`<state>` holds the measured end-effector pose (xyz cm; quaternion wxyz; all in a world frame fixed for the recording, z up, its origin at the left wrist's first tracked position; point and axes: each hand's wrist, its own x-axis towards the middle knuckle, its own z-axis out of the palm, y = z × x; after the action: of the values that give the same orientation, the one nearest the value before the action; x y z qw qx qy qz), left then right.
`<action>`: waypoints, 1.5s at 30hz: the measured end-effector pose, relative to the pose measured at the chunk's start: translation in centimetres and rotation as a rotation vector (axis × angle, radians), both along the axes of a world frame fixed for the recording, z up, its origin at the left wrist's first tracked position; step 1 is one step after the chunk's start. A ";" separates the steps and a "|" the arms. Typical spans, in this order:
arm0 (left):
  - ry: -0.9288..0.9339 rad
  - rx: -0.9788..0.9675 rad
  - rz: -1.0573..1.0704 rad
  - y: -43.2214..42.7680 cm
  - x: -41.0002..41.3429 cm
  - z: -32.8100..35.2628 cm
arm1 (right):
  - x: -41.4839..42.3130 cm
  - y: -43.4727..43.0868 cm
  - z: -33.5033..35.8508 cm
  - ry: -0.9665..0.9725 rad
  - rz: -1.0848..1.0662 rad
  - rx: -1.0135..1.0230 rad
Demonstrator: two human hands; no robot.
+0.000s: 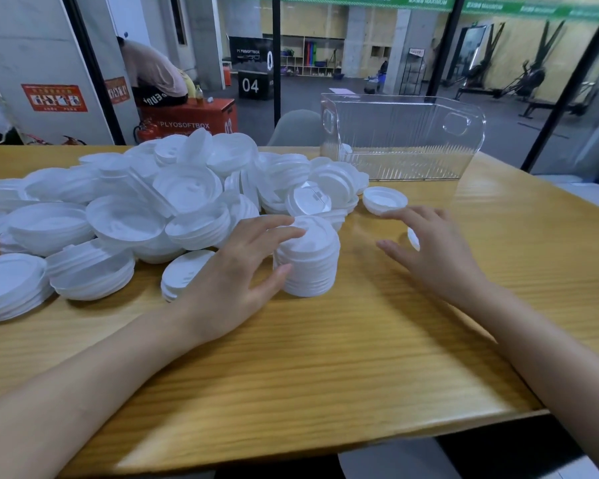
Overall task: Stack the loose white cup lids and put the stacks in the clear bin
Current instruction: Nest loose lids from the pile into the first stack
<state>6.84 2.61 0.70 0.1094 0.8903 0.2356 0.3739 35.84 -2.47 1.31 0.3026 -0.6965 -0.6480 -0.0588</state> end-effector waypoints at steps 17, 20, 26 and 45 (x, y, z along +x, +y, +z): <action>-0.014 -0.006 0.011 0.6 -0.5 0.3 | -1.6 -0.2 3.5 0.985 0.239 0.019; -0.021 -0.015 0.004 0.6 -0.5 0.3 | -1.2 0.2 2.2 0.994 0.141 -0.191; -0.022 -0.024 0.012 0.5 -0.5 0.5 | -1.1 0.3 0.3 0.436 0.046 -0.143; -0.037 -0.136 0.073 0.9 -1.1 0.3 | -6.1 0.4 3.2 0.258 0.395 0.025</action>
<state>5.70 3.50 0.95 0.1602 0.8645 0.2907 0.3774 29.77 -2.10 4.53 0.3973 -0.5541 -0.7268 0.0831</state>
